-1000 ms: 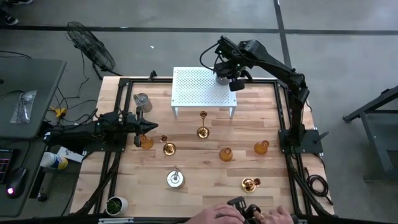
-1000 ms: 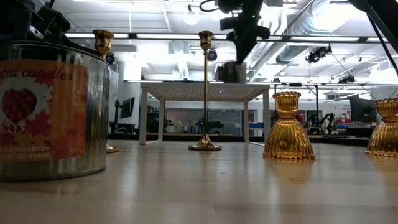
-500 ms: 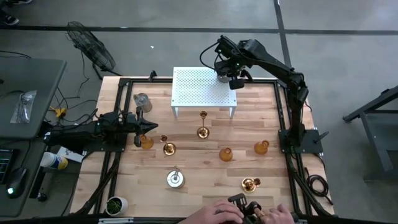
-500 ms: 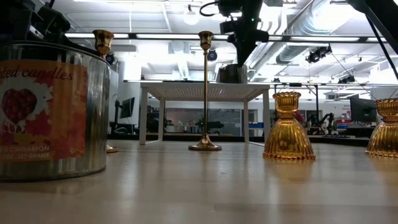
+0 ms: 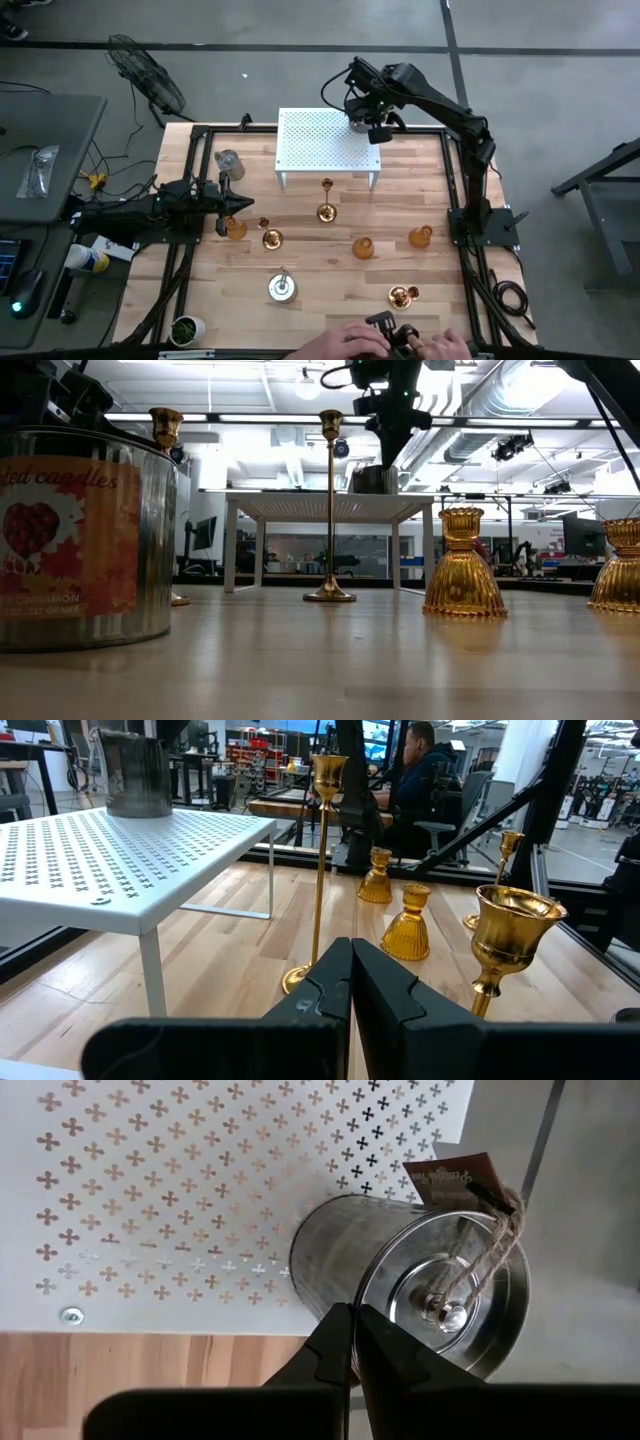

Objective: Pick & Place candle stick holders
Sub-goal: Put the top right silver scented candle on the shelf

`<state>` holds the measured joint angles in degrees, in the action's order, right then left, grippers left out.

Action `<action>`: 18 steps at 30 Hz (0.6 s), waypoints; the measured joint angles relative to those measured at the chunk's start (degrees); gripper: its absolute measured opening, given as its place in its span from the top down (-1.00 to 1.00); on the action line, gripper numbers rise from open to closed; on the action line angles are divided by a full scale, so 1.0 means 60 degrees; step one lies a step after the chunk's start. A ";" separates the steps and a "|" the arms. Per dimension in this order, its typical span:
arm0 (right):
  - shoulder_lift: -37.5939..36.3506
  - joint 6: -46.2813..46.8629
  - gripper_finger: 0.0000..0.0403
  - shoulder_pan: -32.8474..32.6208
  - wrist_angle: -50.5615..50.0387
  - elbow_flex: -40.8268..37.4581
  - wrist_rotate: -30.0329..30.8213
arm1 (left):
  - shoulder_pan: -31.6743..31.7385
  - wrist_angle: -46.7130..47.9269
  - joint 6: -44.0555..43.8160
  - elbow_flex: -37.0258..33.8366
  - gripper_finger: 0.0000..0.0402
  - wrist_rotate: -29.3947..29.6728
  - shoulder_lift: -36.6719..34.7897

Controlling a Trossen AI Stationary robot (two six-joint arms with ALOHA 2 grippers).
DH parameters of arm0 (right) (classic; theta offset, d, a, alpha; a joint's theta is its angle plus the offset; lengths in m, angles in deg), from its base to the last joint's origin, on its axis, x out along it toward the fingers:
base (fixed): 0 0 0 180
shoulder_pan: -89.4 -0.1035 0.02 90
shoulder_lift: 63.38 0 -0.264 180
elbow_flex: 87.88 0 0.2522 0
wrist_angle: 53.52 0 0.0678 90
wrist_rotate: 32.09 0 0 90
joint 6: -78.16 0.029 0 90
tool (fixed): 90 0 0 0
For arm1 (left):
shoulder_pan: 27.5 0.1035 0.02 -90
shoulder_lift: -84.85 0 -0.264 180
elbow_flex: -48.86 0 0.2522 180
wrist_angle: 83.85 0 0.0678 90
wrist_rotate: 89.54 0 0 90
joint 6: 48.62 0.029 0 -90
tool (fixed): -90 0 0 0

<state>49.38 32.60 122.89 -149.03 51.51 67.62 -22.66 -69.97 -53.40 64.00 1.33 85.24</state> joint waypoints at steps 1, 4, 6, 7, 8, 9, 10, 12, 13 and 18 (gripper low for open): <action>0.0031 0.0022 0.98 -0.0004 0.0034 0.0000 -0.0019 | 0.0000 0.0000 0.0000 0.0001 0.98 0.0000 0.0001; 0.0032 0.0050 0.98 -0.0015 0.0074 0.0000 -0.0075 | 0.0002 0.0000 -0.0003 0.0003 0.98 0.0001 -0.0001; 0.0038 0.0055 0.98 -0.0018 0.0077 0.0000 -0.0079 | 0.0000 0.0000 0.0001 0.0000 0.98 0.0000 0.0002; 0.0038 0.0055 0.98 -0.0018 0.0071 0.0000 -0.0111 | 0.0001 0.0000 -0.0002 -0.0001 0.98 -0.0001 0.0000; 0.0038 0.0061 0.98 -0.0018 0.0072 0.0000 -0.0121 | 0.0002 0.0000 -0.0003 0.0002 0.98 -0.0001 -0.0001; 0.0038 0.0098 0.98 -0.0018 0.0078 0.0000 -0.0124 | 0.0002 0.0000 -0.0001 -0.0001 0.98 -0.0001 0.0003; 0.0038 0.0141 0.98 -0.0018 0.0078 0.0000 -0.0119 | 0.0001 0.0000 0.0000 0.0000 0.98 0.0002 -0.0001; 0.0038 0.0305 0.98 -0.0018 0.0085 0.0000 -0.0106 | 0.0000 0.0000 -0.0003 -0.0001 0.98 -0.0001 -0.0001; 0.0038 0.0372 0.98 -0.0018 0.0095 0.0000 -0.0093 | 0.0002 0.0000 0.0000 0.0001 0.98 0.0000 0.0001; 0.0042 0.0591 0.98 -0.0018 0.0108 0.0000 -0.0076 | 0.0002 0.0000 0.0001 0.0002 0.98 -0.0001 -0.0001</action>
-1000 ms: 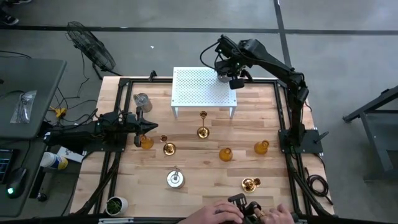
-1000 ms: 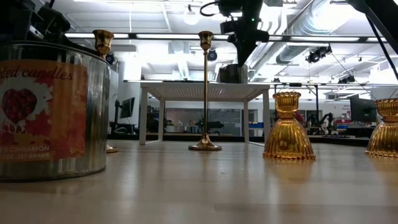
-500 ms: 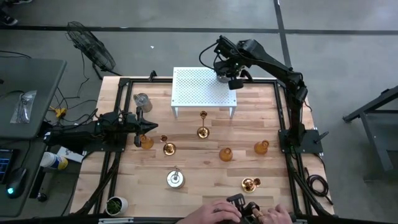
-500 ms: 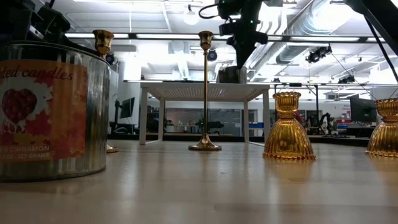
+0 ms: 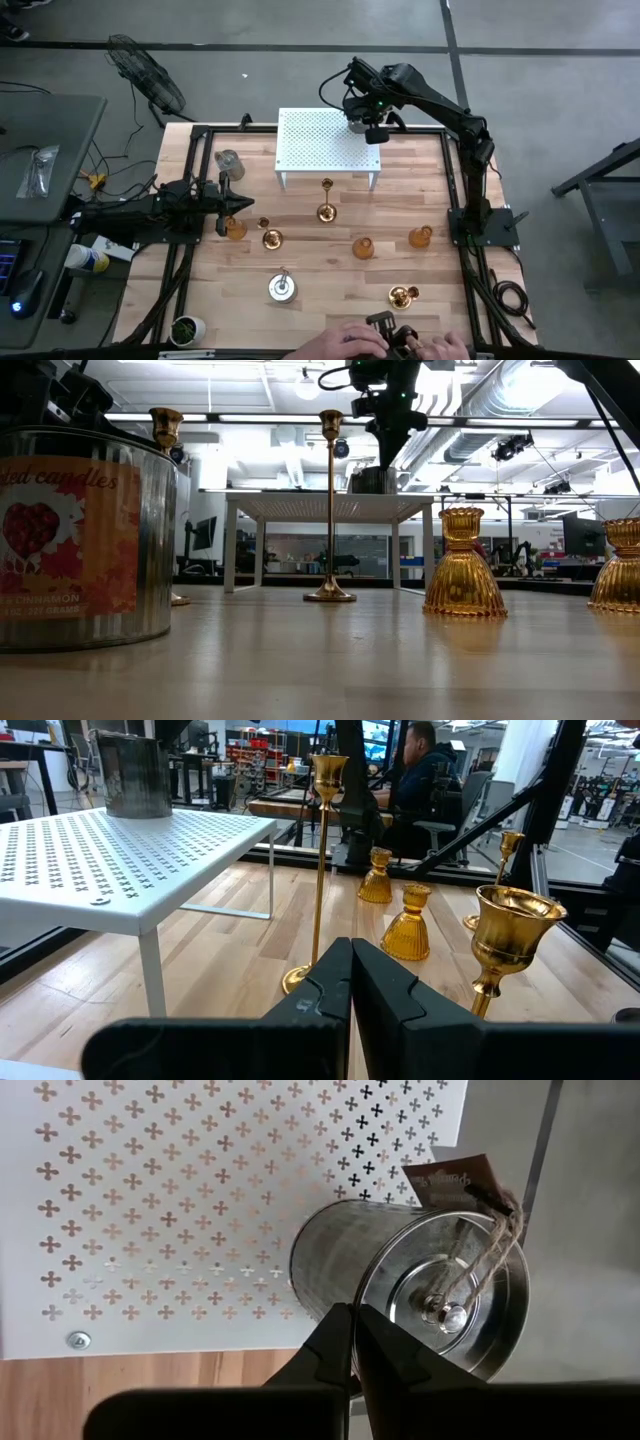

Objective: Pick & Place candle stick holders
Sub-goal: Put the top right silver scented candle on the shelf

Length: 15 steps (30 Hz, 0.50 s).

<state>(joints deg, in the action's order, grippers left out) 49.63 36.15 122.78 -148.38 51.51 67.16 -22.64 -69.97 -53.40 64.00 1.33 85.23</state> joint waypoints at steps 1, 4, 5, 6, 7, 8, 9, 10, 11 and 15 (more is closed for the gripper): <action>0.0000 0.0042 0.98 0.0000 0.0000 0.0000 0.0000 | 0.0000 0.0000 -0.0002 -0.0001 0.98 0.0002 0.0000; 0.0000 0.0065 0.98 0.0000 0.0003 0.0000 -0.0004 | 0.0001 0.0000 0.0000 -0.0001 0.98 0.0000 0.0003; 0.0000 0.0065 0.98 0.0000 0.0004 0.0000 -0.0010 | 0.0001 0.0000 -0.0002 -0.0001 0.98 0.0003 0.0000; 0.0000 0.0065 0.98 0.0000 0.0004 0.0000 -0.0026 | -0.0002 0.0000 -0.0004 -0.0002 0.98 0.0004 0.0000; 0.0000 0.0066 0.98 0.0000 0.0006 0.0000 -0.0029 | 0.0001 0.0000 0.0000 -0.0002 0.98 0.0000 0.0000; 0.0000 0.0067 0.98 0.0000 0.0014 0.0000 -0.0029 | -0.0002 0.0000 -0.0001 0.0000 0.98 0.0001 0.0001; 0.0001 0.0068 0.98 0.0000 0.0032 0.0000 -0.0029 | -0.0002 0.0000 -0.0001 -0.0001 0.98 0.0002 0.0000; 0.0004 0.0069 0.98 0.0000 0.0053 0.0000 -0.0030 | 0.0000 0.0000 -0.0001 -0.0001 0.98 0.0000 0.0001; 0.0004 0.0069 0.98 0.0000 0.0076 0.0000 -0.0033 | 0.0000 0.0000 -0.0003 -0.0001 0.98 0.0001 0.0001; 0.0005 0.0069 0.98 0.0000 0.0145 0.0000 -0.0042 | -0.0002 0.0000 -0.0004 0.0001 0.98 0.0000 0.0000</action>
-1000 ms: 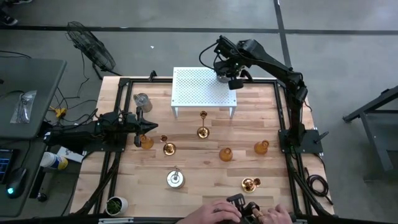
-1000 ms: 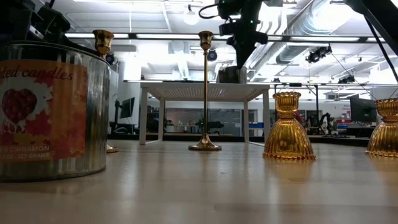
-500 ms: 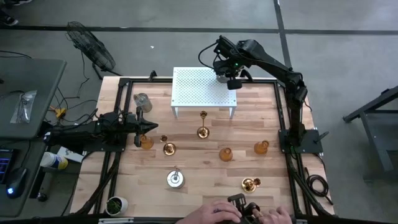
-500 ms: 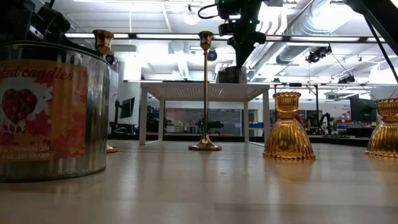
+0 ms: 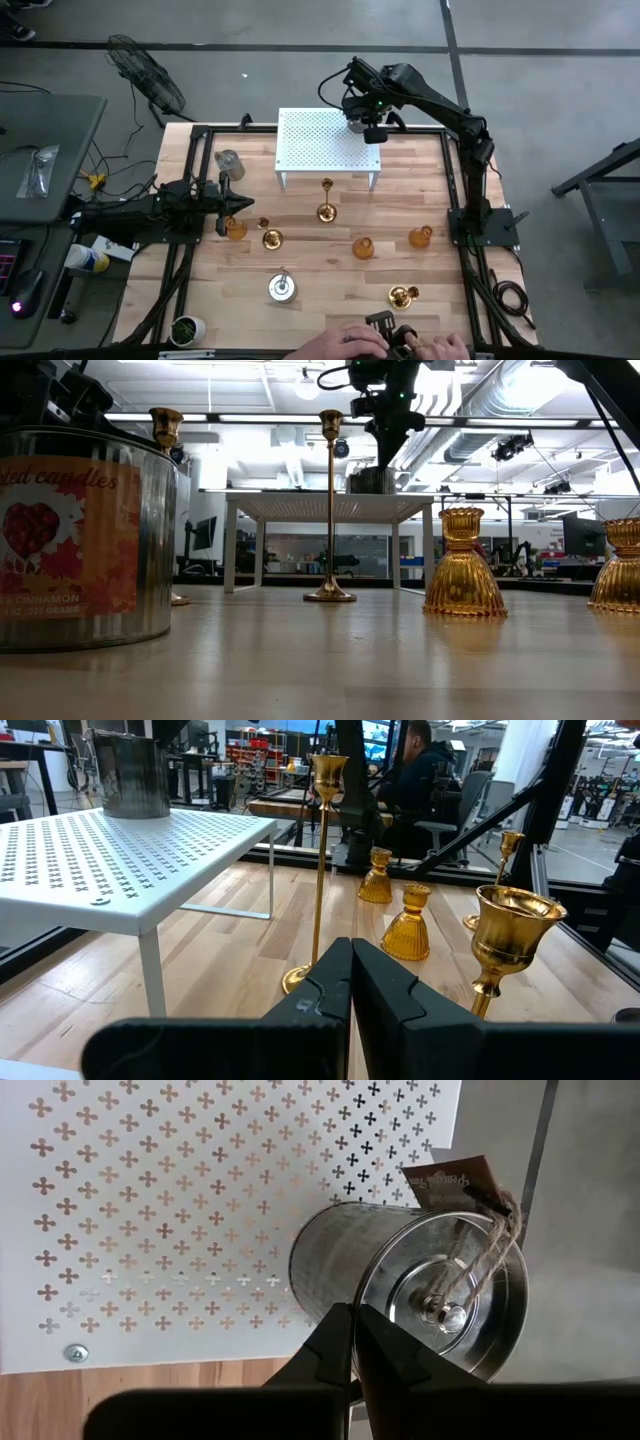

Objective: Pick & Place candle stick holders
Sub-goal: Put the top right silver scented candle on the shelf, then put the bottom silver scented candle aligned with the other silver scented candle on the shelf

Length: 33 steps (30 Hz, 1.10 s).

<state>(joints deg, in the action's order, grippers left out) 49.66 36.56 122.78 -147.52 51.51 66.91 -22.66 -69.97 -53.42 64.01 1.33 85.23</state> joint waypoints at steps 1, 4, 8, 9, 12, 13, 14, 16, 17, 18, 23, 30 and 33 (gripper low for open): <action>-0.0001 -0.0001 0.98 0.0000 -0.0003 0.0000 -0.0014 | 0.0000 0.0000 0.0003 -0.0002 0.98 0.0000 0.0002; -0.0001 -0.0010 0.97 0.0000 -0.0003 0.0000 -0.0152 | 0.0001 0.0000 0.0002 -0.0004 0.98 0.0000 0.0000; -0.0001 0.0000 0.82 -0.0004 0.0048 0.0000 -0.0216 | 0.0001 0.0000 0.0004 -0.0004 0.98 0.0000 0.0000; -0.0001 0.0000 0.76 -0.0004 0.0072 0.0000 -0.0166 | 0.0002 0.0000 0.0002 -0.0004 0.98 0.0002 0.0000; 0.0001 0.0000 0.58 0.0000 0.0132 0.0000 0.0137 | 0.0000 0.0000 0.0000 0.0000 0.98 0.0003 0.0000; -0.0001 -0.0002 0.52 0.0004 0.0139 0.0000 0.0273 | 0.0003 0.0000 0.0000 -0.0004 0.98 0.0002 0.0000; 0.0000 0.0001 0.46 0.0015 0.0136 0.0000 0.0404 | 0.0001 0.0000 0.0000 -0.0002 0.98 0.0001 0.0000; -0.0001 0.0004 0.36 0.0025 0.0136 0.0000 0.0526 | 0.0000 0.0000 0.0004 -0.0004 0.98 0.0000 0.0000; -0.0001 0.0004 0.32 0.0025 0.0136 0.0000 0.0538 | 0.0004 0.0000 0.0002 -0.0001 0.98 0.0004 0.0000; -0.0005 0.0004 0.28 0.0025 0.0136 0.0000 0.0515 | 0.0004 0.0000 0.0003 -0.0003 0.98 0.0003 0.0000; -0.0111 0.0401 0.19 0.0075 0.0147 0.0000 0.0420 | 0.0000 0.0000 0.0002 -0.0002 0.98 0.0002 0.0002; -0.0135 0.0940 0.16 0.0087 0.0059 0.0000 0.0403 | 0.0002 0.0000 0.0004 -0.0003 0.98 0.0004 0.0001; -0.0242 0.1155 0.16 0.0086 0.0009 0.0000 0.0375 | 0.0000 0.0000 0.0004 -0.0004 0.98 0.0004 0.0004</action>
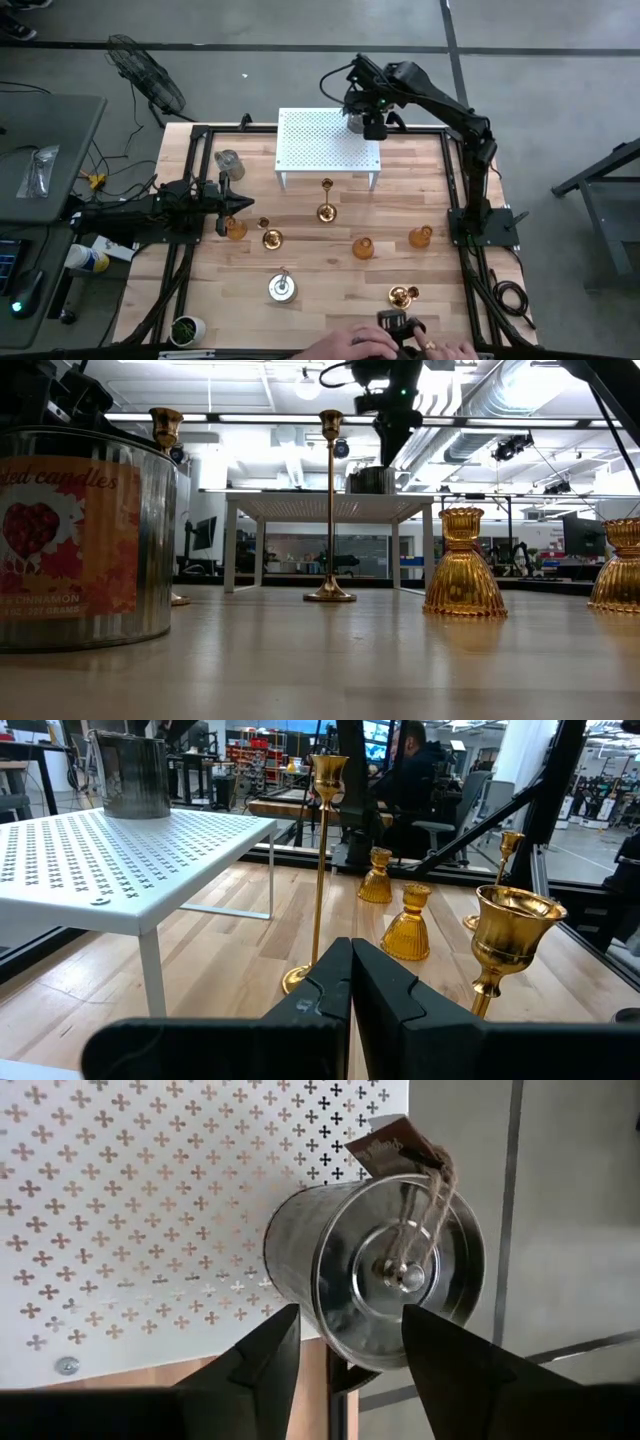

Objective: Pick & Place candle stick holders
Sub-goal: Put the bottom silver scented candle aligned with the other silver scented candle on the shelf

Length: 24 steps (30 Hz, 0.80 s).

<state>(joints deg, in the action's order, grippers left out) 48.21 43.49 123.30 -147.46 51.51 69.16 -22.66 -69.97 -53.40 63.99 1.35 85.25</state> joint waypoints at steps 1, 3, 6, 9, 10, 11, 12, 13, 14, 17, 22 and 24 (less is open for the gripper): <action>-0.0077 0.0050 0.16 0.0001 -0.0043 0.0000 -0.0059 | 0.0000 0.0000 -0.0003 0.0003 0.98 -0.0003 -0.0004; -0.0221 0.0167 0.16 -0.0006 -0.0162 0.0000 -0.0199 | 0.0004 0.0000 -0.0004 0.0000 0.98 -0.0004 -0.0001; -0.0470 0.0579 0.16 -0.0006 -0.0417 0.0000 -0.0478 | 0.0000 0.0000 -0.0001 0.0000 0.98 -0.0004 -0.0002; -0.0640 0.1293 0.17 0.0001 -0.0726 0.0000 -0.1287 | 0.0000 0.0000 0.0000 0.0004 0.98 -0.0004 0.0000; -0.0673 0.1530 0.17 -0.0001 -0.0809 0.0000 -0.1620 | 0.0004 0.0000 0.0000 0.0003 0.98 -0.0004 -0.0004; -0.0706 0.1761 0.18 -0.0003 -0.0879 0.0000 -0.2003 | 0.0002 0.0000 -0.0001 0.0000 0.98 -0.0004 -0.0004; -0.0733 0.1942 0.18 0.0001 -0.0916 0.0000 -0.2341 | 0.0003 0.0000 0.0000 0.0001 0.98 -0.0004 -0.0002; -0.0764 0.2104 0.18 0.0001 -0.0922 0.0000 -0.2643 | 0.0002 0.0000 -0.0002 0.0000 0.98 -0.0004 -0.0001; -0.0800 0.2249 0.18 0.0001 -0.0938 0.0000 -0.2902 | 0.0002 0.0000 0.0000 0.0000 0.98 -0.0004 -0.0001; -0.0928 0.2356 0.18 -0.0003 -0.1000 0.0000 -0.3422 | 0.0003 0.0000 -0.0001 0.0003 0.98 -0.0004 -0.0003; -0.1136 0.2356 0.18 -0.0094 -0.1087 0.0000 -0.3552 | 0.0000 0.0000 -0.0002 0.0002 0.98 -0.0002 -0.0004; -0.1235 0.2356 0.18 -0.0185 -0.1084 0.0000 -0.3610 | 0.0003 0.0000 -0.0002 0.0002 0.98 -0.0003 -0.0003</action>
<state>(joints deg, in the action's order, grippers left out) 40.80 57.63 122.19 -153.96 51.51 47.50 -22.64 -69.97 -53.41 64.00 1.33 85.24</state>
